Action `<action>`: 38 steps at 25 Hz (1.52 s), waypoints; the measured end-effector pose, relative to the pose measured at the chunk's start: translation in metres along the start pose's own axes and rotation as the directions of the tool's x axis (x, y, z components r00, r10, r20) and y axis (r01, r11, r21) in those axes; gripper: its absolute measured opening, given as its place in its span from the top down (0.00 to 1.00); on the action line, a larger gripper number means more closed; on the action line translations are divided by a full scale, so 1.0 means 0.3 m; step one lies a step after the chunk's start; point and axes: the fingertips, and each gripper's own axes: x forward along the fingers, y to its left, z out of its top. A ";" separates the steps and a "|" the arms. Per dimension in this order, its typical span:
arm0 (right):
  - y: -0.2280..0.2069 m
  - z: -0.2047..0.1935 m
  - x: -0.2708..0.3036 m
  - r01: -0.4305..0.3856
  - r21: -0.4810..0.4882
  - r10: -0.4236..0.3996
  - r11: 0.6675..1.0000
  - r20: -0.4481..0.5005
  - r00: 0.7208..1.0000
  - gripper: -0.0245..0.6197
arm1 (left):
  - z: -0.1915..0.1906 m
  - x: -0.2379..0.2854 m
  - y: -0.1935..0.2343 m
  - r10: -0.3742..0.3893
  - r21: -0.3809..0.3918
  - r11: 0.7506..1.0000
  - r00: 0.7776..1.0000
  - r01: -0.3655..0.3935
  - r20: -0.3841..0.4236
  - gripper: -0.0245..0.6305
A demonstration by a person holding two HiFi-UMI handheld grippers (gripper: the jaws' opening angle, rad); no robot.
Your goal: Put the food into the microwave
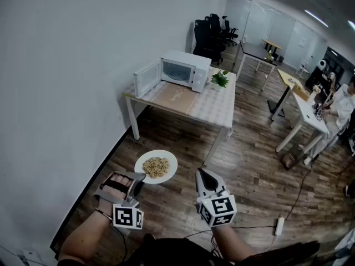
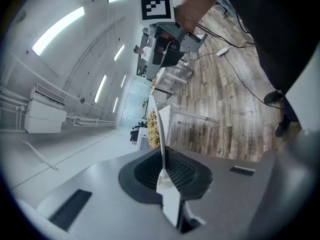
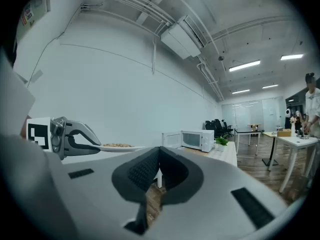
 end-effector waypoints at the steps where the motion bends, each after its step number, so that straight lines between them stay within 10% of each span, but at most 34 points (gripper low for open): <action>1: -0.004 0.001 0.000 0.002 0.000 -0.002 1.000 0.001 1.000 0.95 | 0.003 0.002 0.000 -0.001 0.001 1.000 1.000 0.001 0.001 0.93; 38: 0.211 -0.069 0.091 0.035 -0.003 -0.035 0.999 -0.020 0.999 0.95 | -0.199 -0.010 -0.036 -0.003 0.033 0.999 0.997 0.000 0.083 0.93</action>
